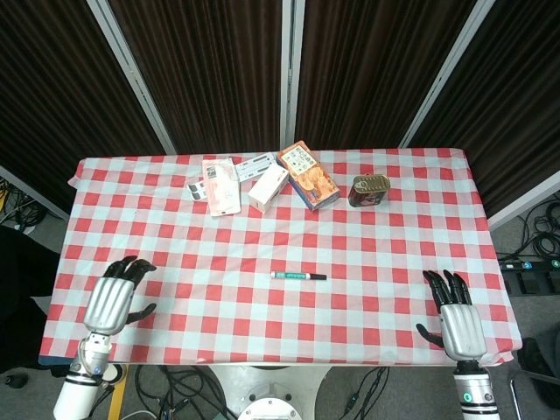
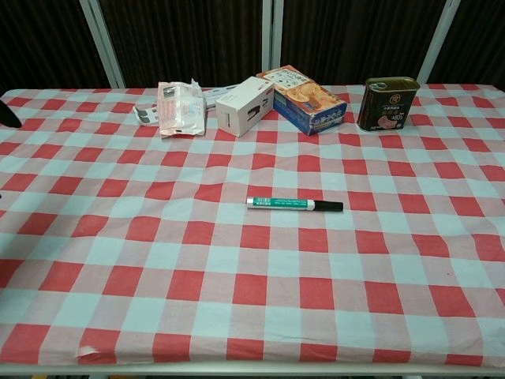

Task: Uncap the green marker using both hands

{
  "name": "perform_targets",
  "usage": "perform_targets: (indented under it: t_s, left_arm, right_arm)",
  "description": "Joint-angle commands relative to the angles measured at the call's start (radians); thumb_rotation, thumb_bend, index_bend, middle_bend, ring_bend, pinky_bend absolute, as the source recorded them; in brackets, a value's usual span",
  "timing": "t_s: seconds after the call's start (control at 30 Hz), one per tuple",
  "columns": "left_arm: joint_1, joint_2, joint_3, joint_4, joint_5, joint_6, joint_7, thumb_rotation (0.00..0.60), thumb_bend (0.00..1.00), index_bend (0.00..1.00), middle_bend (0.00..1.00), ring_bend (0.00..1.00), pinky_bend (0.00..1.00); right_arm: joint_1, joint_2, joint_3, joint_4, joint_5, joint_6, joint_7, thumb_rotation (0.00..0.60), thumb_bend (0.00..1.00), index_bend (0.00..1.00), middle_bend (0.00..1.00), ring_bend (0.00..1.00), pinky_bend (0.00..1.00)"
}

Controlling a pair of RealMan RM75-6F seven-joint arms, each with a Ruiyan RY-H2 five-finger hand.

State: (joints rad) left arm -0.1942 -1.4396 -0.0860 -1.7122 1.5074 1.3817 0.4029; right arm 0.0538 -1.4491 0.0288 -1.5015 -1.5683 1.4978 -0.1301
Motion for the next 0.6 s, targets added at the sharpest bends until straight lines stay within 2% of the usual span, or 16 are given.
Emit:
perform_targets:
  t_s: [0.03, 0.2, 0.33, 0.37, 0.47, 0.53, 0.6]
  left_arm:
    - [-0.09, -0.065, -0.075, -0.076, -0.09, -0.089, 0.137, 0.6, 0.14, 0.35, 0.29, 0.17, 0.31]
    - [-0.211, -0.168, -0.151, -0.08, -0.229, -0.208, 0.234, 0.6, 0.15, 0.36, 0.31, 0.21, 0.34]
    - [-0.319, -0.281, -0.194, -0.032, -0.346, -0.278, 0.335, 0.6, 0.15, 0.36, 0.32, 0.26, 0.4]
    - [-0.341, -0.306, -0.201, -0.021, -0.365, -0.284, 0.359, 0.6, 0.16, 0.36, 0.33, 0.3, 0.44]
    - [-0.408, -0.39, -0.225, 0.019, -0.422, -0.286, 0.427, 0.6, 0.17, 0.37, 0.43, 0.61, 0.67]
    - [-0.451, -0.435, -0.24, 0.04, -0.487, -0.291, 0.481, 0.6, 0.18, 0.37, 0.46, 0.75, 0.77]
    - [-0.487, -0.466, -0.251, 0.056, -0.545, -0.293, 0.529, 0.6, 0.18, 0.38, 0.46, 0.82, 0.83]
  right_arm:
    - [0.006, 0.007, 0.004, -0.009, 0.004, -0.007, -0.009, 0.6, 0.0, 0.08, 0.12, 0.0, 0.0]
    - [0.013, 0.014, 0.011, -0.018, 0.016, -0.016, -0.017, 0.6, 0.0, 0.08, 0.12, 0.0, 0.0]
    - [0.015, 0.02, 0.012, -0.025, 0.021, -0.018, -0.025, 0.6, 0.0, 0.08, 0.12, 0.0, 0.0]
    - [0.015, 0.021, 0.012, -0.026, 0.023, -0.019, -0.025, 0.6, 0.0, 0.08, 0.12, 0.0, 0.0]
    - [0.014, 0.023, 0.011, -0.026, 0.029, -0.022, -0.025, 0.6, 0.0, 0.08, 0.12, 0.0, 0.0]
    - [0.013, 0.024, 0.009, -0.024, 0.031, -0.022, -0.024, 0.6, 0.0, 0.08, 0.12, 0.0, 0.0]
    - [0.013, 0.024, 0.008, -0.02, 0.034, -0.023, -0.02, 0.6, 0.0, 0.08, 0.12, 0.0, 0.0]
